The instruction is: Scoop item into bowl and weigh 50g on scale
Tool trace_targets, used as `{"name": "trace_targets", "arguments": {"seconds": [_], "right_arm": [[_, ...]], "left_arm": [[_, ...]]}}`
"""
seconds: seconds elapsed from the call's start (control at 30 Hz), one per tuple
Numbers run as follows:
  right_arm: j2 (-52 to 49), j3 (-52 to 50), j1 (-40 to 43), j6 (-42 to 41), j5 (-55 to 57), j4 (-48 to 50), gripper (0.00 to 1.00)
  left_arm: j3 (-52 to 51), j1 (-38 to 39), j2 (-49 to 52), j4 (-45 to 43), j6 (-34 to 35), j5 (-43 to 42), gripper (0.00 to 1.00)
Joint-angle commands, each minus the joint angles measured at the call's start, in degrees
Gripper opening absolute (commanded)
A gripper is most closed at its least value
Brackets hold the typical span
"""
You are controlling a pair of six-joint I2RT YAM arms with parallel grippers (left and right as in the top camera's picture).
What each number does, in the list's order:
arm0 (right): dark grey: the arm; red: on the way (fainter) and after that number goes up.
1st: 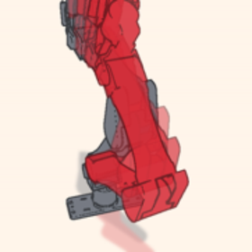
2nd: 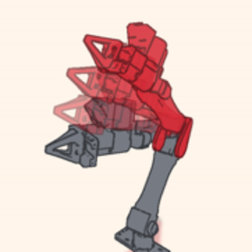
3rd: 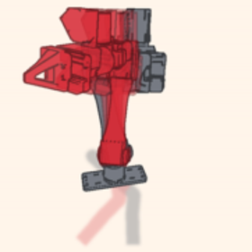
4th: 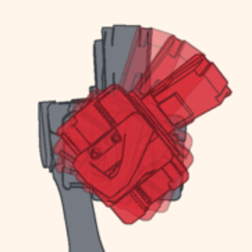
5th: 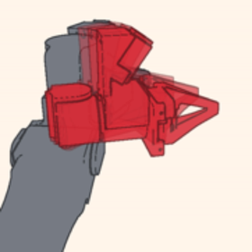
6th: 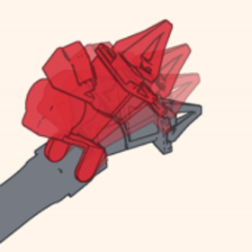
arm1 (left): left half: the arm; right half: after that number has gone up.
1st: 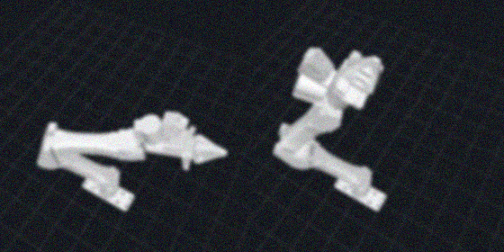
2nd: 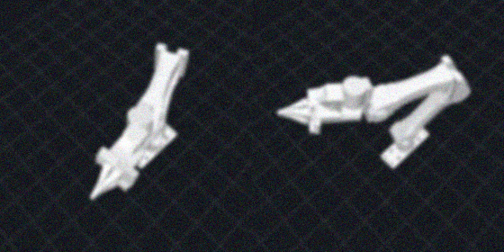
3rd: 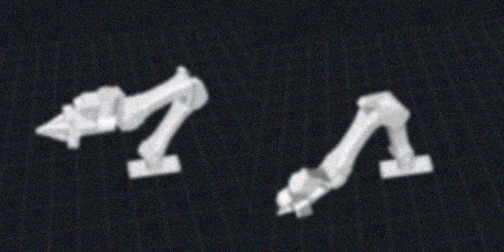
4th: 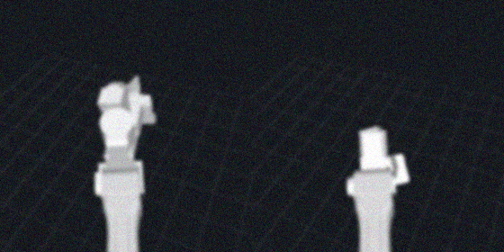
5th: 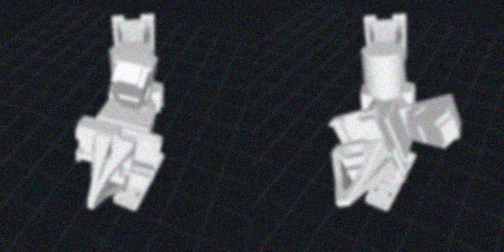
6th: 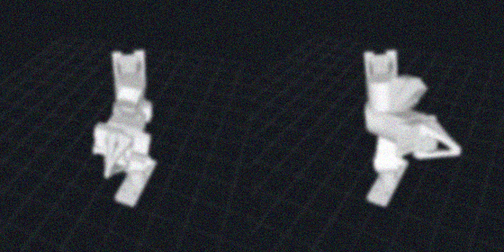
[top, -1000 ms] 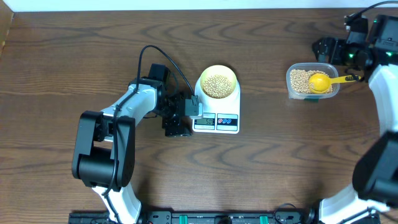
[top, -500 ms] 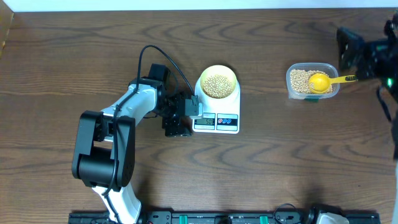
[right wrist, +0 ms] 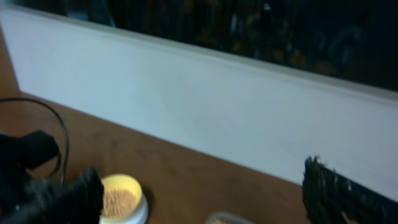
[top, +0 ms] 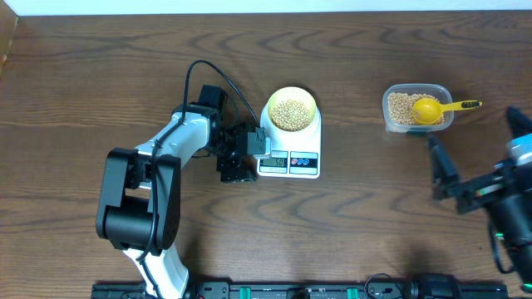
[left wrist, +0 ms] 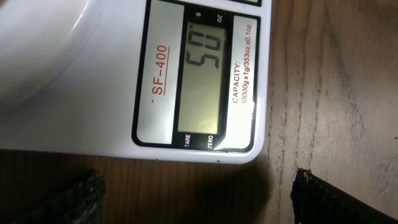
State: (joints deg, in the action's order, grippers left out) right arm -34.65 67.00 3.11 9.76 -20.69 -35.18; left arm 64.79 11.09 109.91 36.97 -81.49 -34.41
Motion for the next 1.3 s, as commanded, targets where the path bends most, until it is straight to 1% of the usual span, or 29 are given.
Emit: {"name": "trace_targets", "arguments": {"seconds": [0.0,0.13,0.37,0.5,0.57,0.73,0.9,1.03,1.27], "right_arm": [[3.17,-9.46,-3.61,2.93,3.06,5.44,0.99],[4.46,-17.44,-4.24,0.26,2.95,13.53,0.99],[4.46,-26.40,-4.31,-0.70,-1.36,20.22,0.99],[7.58,-33.24,-4.31,-2.49,-1.31,25.62,0.99],[11.26,-37.22,-4.28,-3.39,-1.29,28.70,0.99],[24.20,-47.12,-4.28,-6.14,-1.31,35.56,0.99],[34.73,-54.45,-4.22,-10.49,1.20,38.38,0.99],[34.36,-58.01,-4.20,-15.85,6.34,40.98,0.99],[34.38,-66.77,-4.17,-16.39,7.54,45.33,0.99]], "left_arm": [[-0.61,0.11,0.35,0.02,-0.98,-0.72,0.97],[-0.61,0.11,0.35,0.02,-0.98,-0.70,0.98],[-0.61,0.11,0.35,0.02,-0.98,-0.72,0.98],[-0.61,0.11,0.35,0.02,-0.98,-0.72,0.97],[-0.61,0.11,0.35,0.02,-0.98,-0.72,0.98],[-0.61,0.11,0.35,0.02,-0.98,-0.72,0.98],[-0.61,0.11,0.35,0.02,-0.98,-0.72,0.98],[-0.61,0.11,0.35,0.02,-1.01,-0.72,0.98],[-0.61,0.11,0.35,0.02,-0.98,-0.72,0.98]]}}
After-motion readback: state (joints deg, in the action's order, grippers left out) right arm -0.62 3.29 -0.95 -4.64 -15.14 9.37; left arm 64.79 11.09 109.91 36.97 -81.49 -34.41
